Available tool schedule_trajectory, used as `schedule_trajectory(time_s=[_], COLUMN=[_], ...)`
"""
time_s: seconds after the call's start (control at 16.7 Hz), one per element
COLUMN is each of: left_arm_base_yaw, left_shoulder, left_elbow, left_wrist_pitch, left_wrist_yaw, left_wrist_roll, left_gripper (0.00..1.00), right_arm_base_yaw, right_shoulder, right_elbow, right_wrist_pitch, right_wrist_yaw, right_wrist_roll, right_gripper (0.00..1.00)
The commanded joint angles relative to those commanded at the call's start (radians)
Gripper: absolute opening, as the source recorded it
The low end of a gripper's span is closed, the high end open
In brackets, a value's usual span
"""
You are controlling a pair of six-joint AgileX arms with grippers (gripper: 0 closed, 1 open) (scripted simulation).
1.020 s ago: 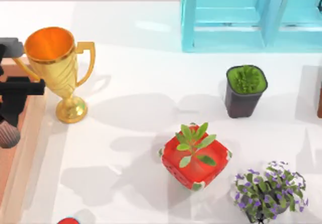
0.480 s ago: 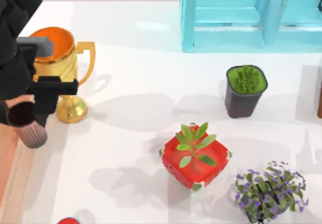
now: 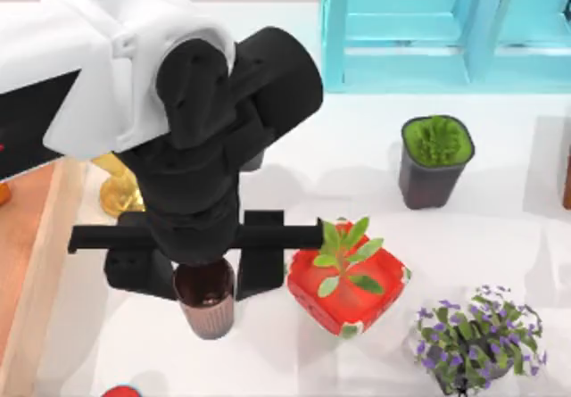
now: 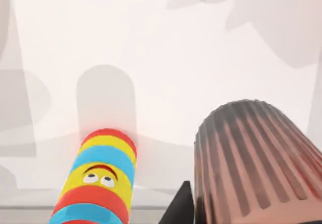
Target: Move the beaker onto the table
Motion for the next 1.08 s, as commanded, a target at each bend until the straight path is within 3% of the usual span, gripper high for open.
schedule_trajectory(time_s=[0.24, 0.6, 1.08], left_arm_base_yaw=[-0.111, -0.109, -0.112], left_shoulder=[-0.004, -0.002, 0.028], left_elbow=[-0.013, -0.029, -0.239], left_wrist_pitch=[0.006, 0.022, 0.264], left_wrist_yaw=[0.000, 0.000, 0.000], left_wrist_roll=[-0.114, -0.114, -0.114], left_gripper=[0.00, 0.00, 0.00], right_arm_base_yaw=[0.000, 0.000, 0.000], right_shoulder=[0.000, 0.000, 0.000], right_elbow=[0.000, 0.000, 0.000], right_wrist_pitch=[0.000, 0.000, 0.000], right_wrist_yaw=[0.000, 0.000, 0.000], right_wrist_roll=[0.000, 0.000, 0.000], right_gripper=[1.00, 1.00, 1.00])
